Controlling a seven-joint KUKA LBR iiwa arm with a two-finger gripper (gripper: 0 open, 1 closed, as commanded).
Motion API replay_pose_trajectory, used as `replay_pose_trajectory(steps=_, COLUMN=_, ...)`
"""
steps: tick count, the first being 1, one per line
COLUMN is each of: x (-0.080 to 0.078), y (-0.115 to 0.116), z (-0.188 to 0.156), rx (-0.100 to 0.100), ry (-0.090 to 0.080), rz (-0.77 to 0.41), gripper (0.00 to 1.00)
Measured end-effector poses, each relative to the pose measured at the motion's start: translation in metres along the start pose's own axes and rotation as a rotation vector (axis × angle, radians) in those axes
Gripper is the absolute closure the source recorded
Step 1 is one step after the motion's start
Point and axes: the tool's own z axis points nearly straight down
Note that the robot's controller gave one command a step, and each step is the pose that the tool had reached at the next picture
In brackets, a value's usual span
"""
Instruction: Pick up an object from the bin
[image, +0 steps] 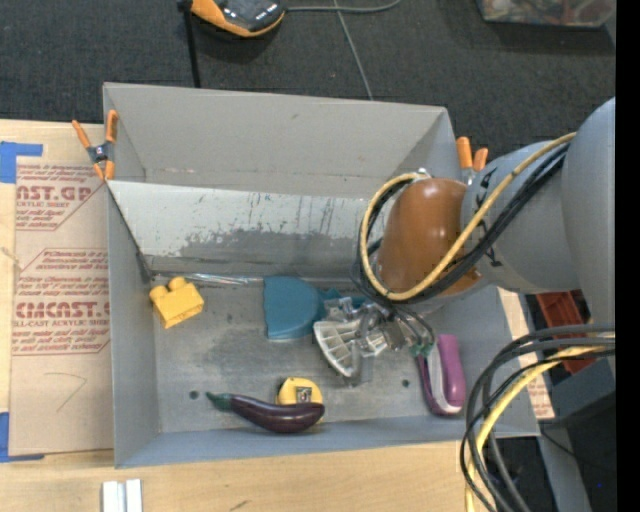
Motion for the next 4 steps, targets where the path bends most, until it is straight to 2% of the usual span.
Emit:
replay_pose_trajectory(steps=1, x=0.0, y=0.0, z=0.0, rx=0.0, ry=0.0, rz=0.0, gripper=1.0)
replay_pose_trajectory(steps=2, x=0.008, y=-0.005, z=-0.079, rx=0.0, ry=0.0, rz=-0.02, gripper=1.0)
replay_pose_trajectory(steps=3, x=0.008, y=-0.005, z=-0.079, rx=0.0, ry=0.0, rz=-0.02, gripper=1.0)
replay_pose_trajectory(steps=4, x=0.018, y=-0.003, z=-0.124, rx=-0.002, ry=0.009, rz=-0.004, gripper=1.0)
